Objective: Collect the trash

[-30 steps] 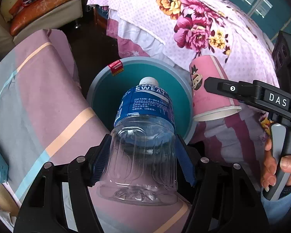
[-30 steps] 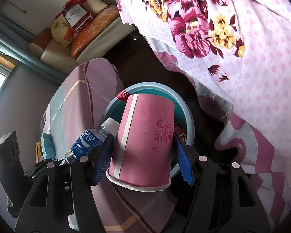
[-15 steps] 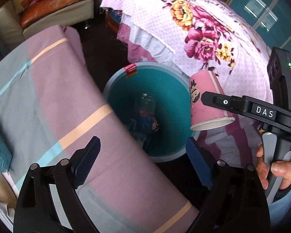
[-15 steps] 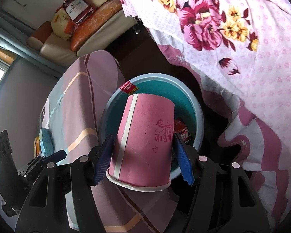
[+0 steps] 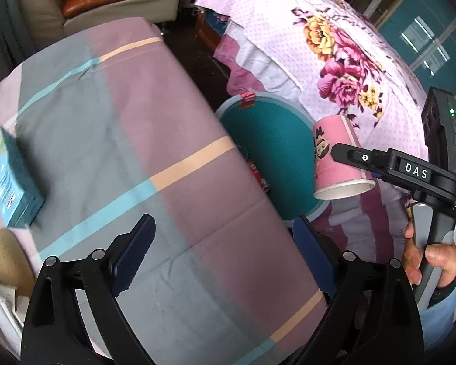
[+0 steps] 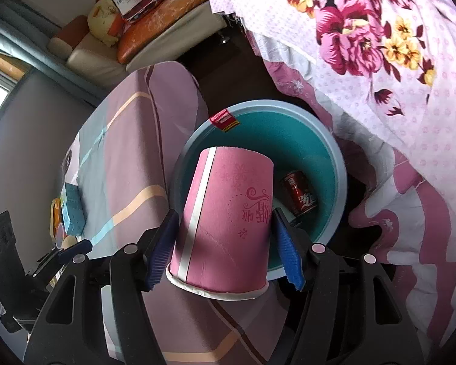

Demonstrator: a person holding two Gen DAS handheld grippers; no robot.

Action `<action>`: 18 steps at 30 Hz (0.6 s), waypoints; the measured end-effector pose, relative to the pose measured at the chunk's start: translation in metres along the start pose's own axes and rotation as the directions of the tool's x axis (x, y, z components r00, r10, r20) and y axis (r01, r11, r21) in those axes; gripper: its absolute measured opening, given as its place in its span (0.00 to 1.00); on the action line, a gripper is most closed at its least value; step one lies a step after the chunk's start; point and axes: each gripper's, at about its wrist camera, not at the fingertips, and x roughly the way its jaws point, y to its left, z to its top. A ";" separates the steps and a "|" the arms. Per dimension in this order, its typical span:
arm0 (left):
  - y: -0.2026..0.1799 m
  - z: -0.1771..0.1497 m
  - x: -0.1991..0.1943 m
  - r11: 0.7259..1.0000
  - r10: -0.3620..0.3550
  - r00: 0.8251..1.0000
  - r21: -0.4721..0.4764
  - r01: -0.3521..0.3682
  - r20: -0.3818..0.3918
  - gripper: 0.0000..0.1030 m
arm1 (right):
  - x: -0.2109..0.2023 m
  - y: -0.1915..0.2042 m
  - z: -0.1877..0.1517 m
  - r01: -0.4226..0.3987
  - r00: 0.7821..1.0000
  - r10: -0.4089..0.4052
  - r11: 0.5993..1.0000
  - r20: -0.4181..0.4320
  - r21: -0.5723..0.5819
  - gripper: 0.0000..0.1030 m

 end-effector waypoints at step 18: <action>0.050 -0.026 -0.025 0.996 -0.023 0.999 -0.080 0.026 0.029 0.91 | 0.010 0.037 -0.004 0.046 0.998 -0.046 0.999 -0.038 -0.015 0.71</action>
